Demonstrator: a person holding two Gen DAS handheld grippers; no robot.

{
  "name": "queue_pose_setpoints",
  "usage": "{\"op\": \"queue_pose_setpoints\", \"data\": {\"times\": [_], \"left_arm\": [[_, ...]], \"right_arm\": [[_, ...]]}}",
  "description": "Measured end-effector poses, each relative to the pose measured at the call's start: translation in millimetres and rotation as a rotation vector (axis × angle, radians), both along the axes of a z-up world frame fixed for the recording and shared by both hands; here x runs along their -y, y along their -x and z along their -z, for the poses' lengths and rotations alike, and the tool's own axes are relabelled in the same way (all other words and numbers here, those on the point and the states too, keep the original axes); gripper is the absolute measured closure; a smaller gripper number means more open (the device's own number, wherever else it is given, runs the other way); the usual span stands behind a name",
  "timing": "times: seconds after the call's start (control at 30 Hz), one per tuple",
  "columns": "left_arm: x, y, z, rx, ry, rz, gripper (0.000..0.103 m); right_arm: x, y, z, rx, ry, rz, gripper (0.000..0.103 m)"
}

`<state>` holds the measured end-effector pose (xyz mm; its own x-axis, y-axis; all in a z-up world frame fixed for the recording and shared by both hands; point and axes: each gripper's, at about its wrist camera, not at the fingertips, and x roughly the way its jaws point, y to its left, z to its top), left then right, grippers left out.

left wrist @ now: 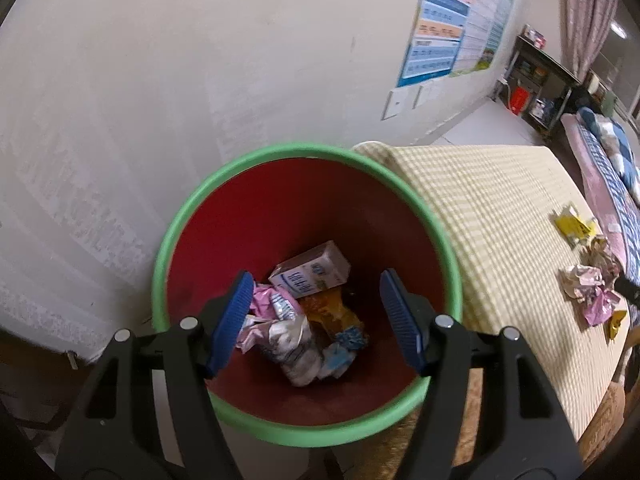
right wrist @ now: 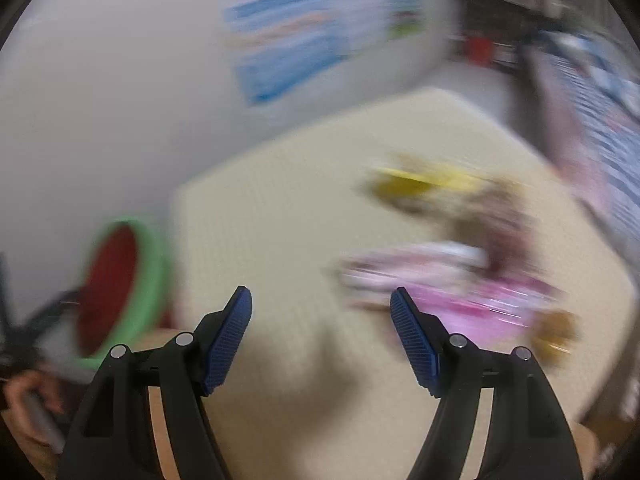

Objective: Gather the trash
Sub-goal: 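Grasp the pink-white wrapper with the left tool while the right tool grasps the yellow candy bag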

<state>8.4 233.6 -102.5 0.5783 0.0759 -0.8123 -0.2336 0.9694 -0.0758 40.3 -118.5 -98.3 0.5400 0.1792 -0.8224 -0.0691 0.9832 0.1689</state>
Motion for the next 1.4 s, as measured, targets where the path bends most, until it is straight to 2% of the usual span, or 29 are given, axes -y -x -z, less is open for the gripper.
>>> {"op": "queue_pose_setpoints", "data": {"times": [0.13, 0.2, 0.27, 0.37, 0.4, 0.43, 0.47, 0.5, 0.57, 0.73, 0.87, 1.03, 1.17, 1.3, 1.4], "left_arm": [[25, -5, -6, 0.005, -0.022, 0.052, 0.04], [40, -8, -7, 0.003, -0.03, 0.086, 0.04], [57, -9, -10, 0.003, -0.037, 0.125, 0.04], [89, -12, -16, 0.008, -0.049, 0.201, 0.04], [103, -12, -18, 0.008, -0.05, 0.238, 0.04], [114, -13, -19, 0.007, -0.05, 0.269, 0.04], [123, -14, -20, 0.005, -0.048, 0.292, 0.04], [137, -15, -21, 0.003, -0.046, 0.332, 0.04], [162, -19, -22, 0.005, -0.05, 0.393, 0.04], [234, -45, -12, -0.008, -0.07, 0.547, 0.04], [291, -76, -6, -0.025, -0.056, 0.636, 0.04], [351, -110, 9, -0.067, -0.094, 0.75, 0.04], [373, -114, 30, -0.136, -0.121, 0.803, 0.04], [375, -112, 44, -0.196, -0.079, 0.794, 0.04], [380, -101, 52, -0.237, -0.076, 0.828, 0.04]], "right_arm": [[101, 9, 17, -0.049, 0.034, 0.275, 0.033], [133, 14, 25, -0.074, 0.024, 0.363, 0.033], [152, 16, 31, -0.087, 0.003, 0.397, 0.033], [164, 11, 41, -0.1, 0.007, 0.391, 0.034], [166, 7, 47, -0.107, 0.001, 0.387, 0.041], [168, 3, 54, -0.122, -0.019, 0.383, 0.058], [171, -1, 62, -0.14, -0.05, 0.379, 0.066], [173, 1, 65, -0.142, -0.093, 0.373, 0.066], [166, 10, 59, -0.114, -0.103, 0.359, 0.073], [159, 40, 51, -0.085, -0.187, 0.315, 0.073], [157, 57, 44, -0.058, -0.201, 0.284, 0.073], [175, 68, 44, -0.036, -0.226, 0.304, 0.073], [181, 67, 48, -0.046, -0.267, 0.317, 0.073], [186, 67, 49, -0.05, -0.295, 0.319, 0.073], [189, 67, 51, -0.052, -0.307, 0.32, 0.073]]}}
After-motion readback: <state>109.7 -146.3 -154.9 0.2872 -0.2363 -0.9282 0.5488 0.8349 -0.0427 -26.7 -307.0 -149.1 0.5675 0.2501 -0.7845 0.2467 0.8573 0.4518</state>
